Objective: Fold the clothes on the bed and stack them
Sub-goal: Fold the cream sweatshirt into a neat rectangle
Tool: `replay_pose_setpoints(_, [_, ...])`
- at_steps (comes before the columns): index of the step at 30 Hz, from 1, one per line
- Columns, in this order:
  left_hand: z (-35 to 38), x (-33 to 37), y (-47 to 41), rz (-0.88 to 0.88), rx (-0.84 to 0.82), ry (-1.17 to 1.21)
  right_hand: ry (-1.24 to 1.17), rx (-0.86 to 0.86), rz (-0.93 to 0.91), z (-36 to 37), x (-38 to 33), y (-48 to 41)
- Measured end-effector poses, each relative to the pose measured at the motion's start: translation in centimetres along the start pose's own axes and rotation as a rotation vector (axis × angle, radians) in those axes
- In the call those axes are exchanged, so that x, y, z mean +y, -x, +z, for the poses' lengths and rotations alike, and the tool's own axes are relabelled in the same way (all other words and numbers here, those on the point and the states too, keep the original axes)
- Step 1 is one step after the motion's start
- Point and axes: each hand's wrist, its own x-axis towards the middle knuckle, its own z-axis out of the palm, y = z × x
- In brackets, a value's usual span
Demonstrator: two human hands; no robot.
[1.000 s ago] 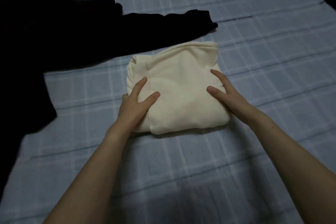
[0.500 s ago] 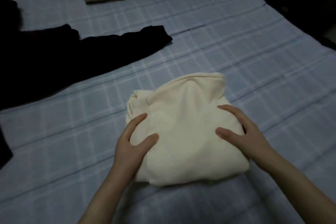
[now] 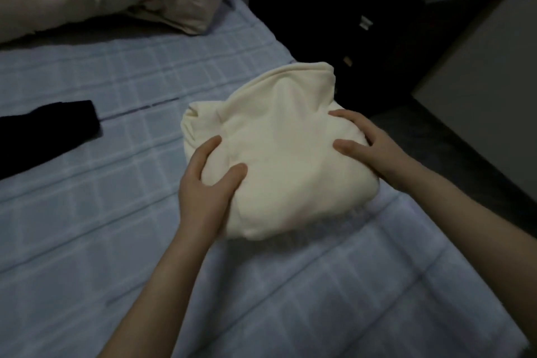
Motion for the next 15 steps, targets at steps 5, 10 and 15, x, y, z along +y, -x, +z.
replay_pose_setpoints(5, [12.2, -1.6, -2.3, -0.036, 0.115, 0.016, 0.037, -0.088, 0.171, -8.8, 4.4, -7.6])
replay_pose_setpoints(10, [20.2, -5.4, -1.6, -0.135, 0.175, -0.021, 0.15, -0.095, 0.28, -11.9, 10.1, -11.8])
replay_pose_setpoints(15, [20.4, -7.8, -1.8, -0.168, 0.146, -0.046, 0.115, 0.044, 0.179, -10.4, 15.6, -12.7])
